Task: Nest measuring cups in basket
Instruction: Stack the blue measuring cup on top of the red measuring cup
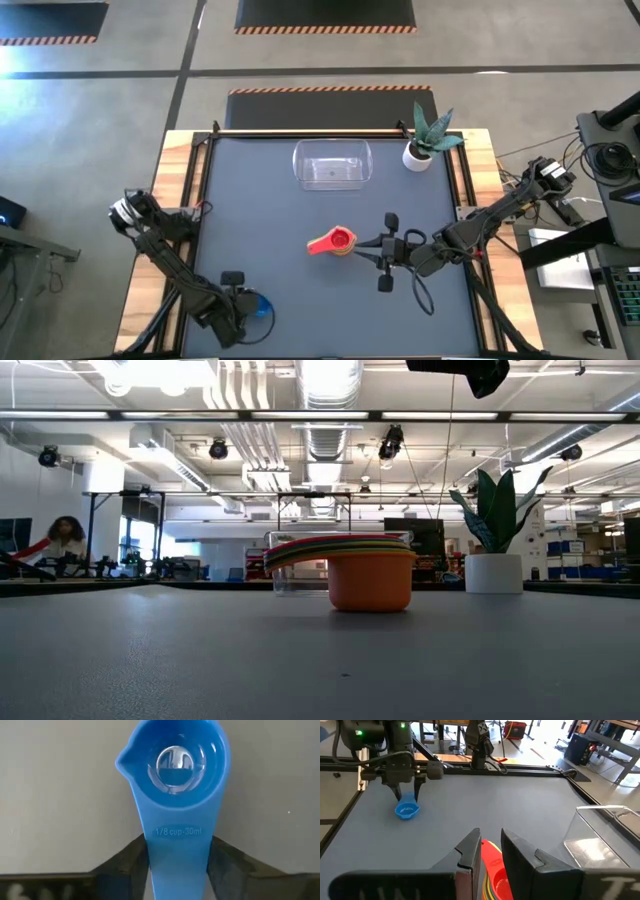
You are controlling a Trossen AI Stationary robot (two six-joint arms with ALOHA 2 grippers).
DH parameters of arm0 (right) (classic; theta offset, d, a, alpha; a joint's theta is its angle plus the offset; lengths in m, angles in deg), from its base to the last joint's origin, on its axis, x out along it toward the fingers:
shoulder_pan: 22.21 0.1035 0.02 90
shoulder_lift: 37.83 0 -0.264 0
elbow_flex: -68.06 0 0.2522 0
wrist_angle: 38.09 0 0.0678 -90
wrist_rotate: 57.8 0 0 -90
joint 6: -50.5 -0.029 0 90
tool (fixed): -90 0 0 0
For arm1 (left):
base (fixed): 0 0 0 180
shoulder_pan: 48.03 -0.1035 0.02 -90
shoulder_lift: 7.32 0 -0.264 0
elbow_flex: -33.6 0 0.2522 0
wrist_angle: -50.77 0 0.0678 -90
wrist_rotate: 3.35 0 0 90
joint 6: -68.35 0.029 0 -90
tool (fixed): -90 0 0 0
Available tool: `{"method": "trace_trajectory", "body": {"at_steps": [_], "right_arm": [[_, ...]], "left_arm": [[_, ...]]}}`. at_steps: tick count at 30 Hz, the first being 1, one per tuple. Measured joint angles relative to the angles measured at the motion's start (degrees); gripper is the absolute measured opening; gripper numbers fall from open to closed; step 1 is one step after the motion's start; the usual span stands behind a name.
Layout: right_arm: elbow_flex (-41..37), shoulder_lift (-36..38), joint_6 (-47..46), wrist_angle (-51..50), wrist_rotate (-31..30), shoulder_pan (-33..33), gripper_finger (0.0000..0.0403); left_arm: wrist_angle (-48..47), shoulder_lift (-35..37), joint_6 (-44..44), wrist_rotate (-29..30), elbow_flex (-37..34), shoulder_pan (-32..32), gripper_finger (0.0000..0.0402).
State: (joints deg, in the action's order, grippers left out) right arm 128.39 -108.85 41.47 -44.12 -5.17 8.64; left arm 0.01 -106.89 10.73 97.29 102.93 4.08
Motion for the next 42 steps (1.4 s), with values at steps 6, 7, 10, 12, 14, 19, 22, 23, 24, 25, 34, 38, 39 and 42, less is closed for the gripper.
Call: {"method": "trace_trajectory", "body": {"at_steps": [6,7,10,12,14,19,22,23,24,25,34,38,39,42], "right_arm": [[0.0,0.0,0.1,-0.1,-0.1,0.0,0.0066],[-0.1,0.0,0.1,-0.1,-0.1,0.0,0.0066],[-0.1,0.0,0.3,-0.1,-0.2,0.0,0.0066],[-0.1,0.0,0.7,0.1,-0.3,0.0,0.0066],[-0.1,0.0,1.0,0.3,-0.4,-0.1,0.0066],[-0.1,0.0,1.6,0.3,-3.4,-0.1,0.0066],[-0.1,0.0,1.7,0.2,-3.4,-0.1,0.0066],[-0.1,0.0,1.6,0.2,-3.3,-0.1,0.0066],[-0.1,0.0,1.6,0.2,-3.3,-0.1,0.0066],[-0.1,0.0,1.6,0.2,-3.3,-0.1,0.0066],[-0.1,0.1,2.6,0.3,-3.3,0.2,0.0066],[-0.1,0.1,2.6,0.3,-3.3,0.2,0.0066],[-0.1,0.1,2.6,0.4,-3.3,0.2,0.0066],[-0.1,0.1,2.5,0.5,-3.2,0.2,0.0066]], "left_arm": [[-2.0,1.5,6.9,0.8,-0.2,-4.3,0.0137],[-2.4,2.1,8.0,0.8,-0.2,-5.2,0.0137],[-4.0,4.8,12.3,2.4,-0.2,-8.8,0.0137],[-3.6,6.9,15.6,5.9,-0.2,-12.1,0.0137],[-2.7,9.6,17.7,7.9,-0.2,-16.2,0.0137],[7.6,14.0,22.1,8.3,-0.2,-28.1,0.0137],[15.0,14.2,28.9,4.9,-0.1,-33.0,0.0137],[17.3,13.9,30.3,3.3,-0.1,-34.3,0.0137],[19.2,13.6,31.3,1.6,-0.1,-35.6,0.0137],[20.7,13.3,32.1,0.1,-0.1,-36.8,0.0137],[20.3,7.3,36.5,-2.3,4.3,-40.0,0.0139],[13.7,2.9,38.5,-2.2,11.2,-40.3,0.0151],[12.0,1.6,39.0,-2.2,13.2,-40.4,0.0151],[7.8,-2.8,40.7,-2.2,19.0,-41.1,0.0148]]}}
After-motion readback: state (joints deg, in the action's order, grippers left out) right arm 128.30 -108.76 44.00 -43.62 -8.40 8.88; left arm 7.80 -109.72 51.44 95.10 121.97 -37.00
